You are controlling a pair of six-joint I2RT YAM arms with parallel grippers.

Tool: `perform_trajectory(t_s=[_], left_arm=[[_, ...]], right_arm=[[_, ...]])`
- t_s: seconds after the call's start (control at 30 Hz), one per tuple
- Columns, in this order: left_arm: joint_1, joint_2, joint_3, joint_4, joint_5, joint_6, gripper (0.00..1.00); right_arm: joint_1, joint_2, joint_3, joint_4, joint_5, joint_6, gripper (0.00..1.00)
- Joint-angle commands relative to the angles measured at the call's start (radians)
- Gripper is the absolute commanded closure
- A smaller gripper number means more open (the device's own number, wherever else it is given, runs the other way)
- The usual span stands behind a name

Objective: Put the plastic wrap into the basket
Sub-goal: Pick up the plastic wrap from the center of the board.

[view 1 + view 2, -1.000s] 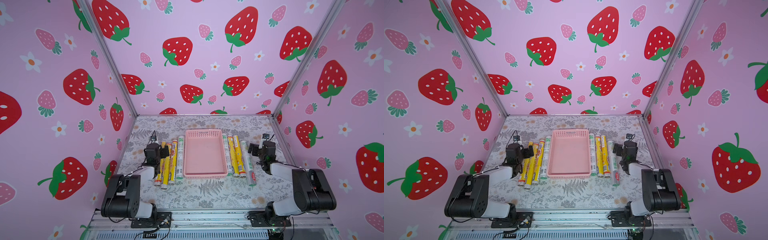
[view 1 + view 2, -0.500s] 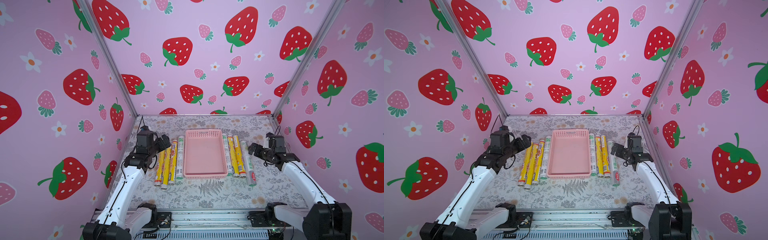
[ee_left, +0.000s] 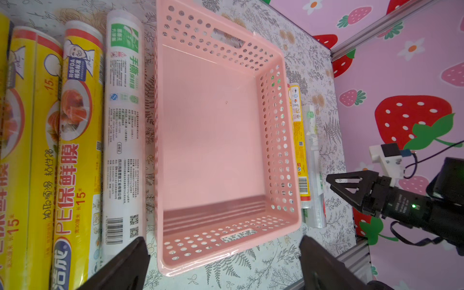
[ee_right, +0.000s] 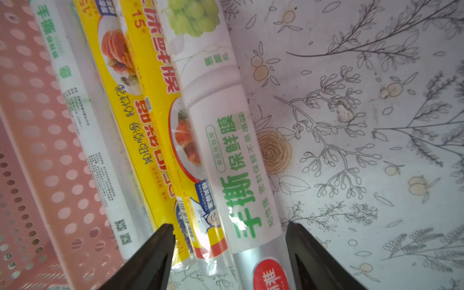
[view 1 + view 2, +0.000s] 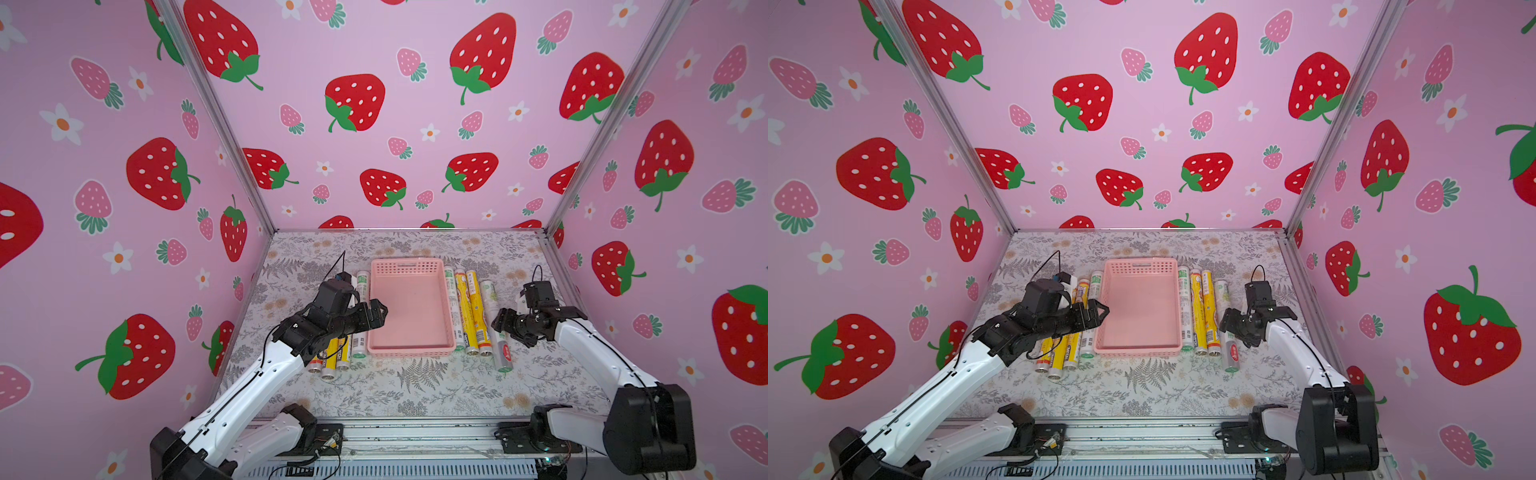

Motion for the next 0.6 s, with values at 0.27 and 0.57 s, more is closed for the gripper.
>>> perform_trajectory(t_s=[0.27, 0.57], left_arm=[[-0.064, 0.037, 0.006, 0.034, -0.067, -0.015, 0.02], [-0.086, 0.056, 0.015, 0.031, -0.084, -0.011, 0.02]], right_arm=[[0.006, 0.094, 0.018, 0.040, 0.109, -0.013, 0.30], [0.008, 0.165, 0.047, 0.060, 0.116, -0.027, 0.29]])
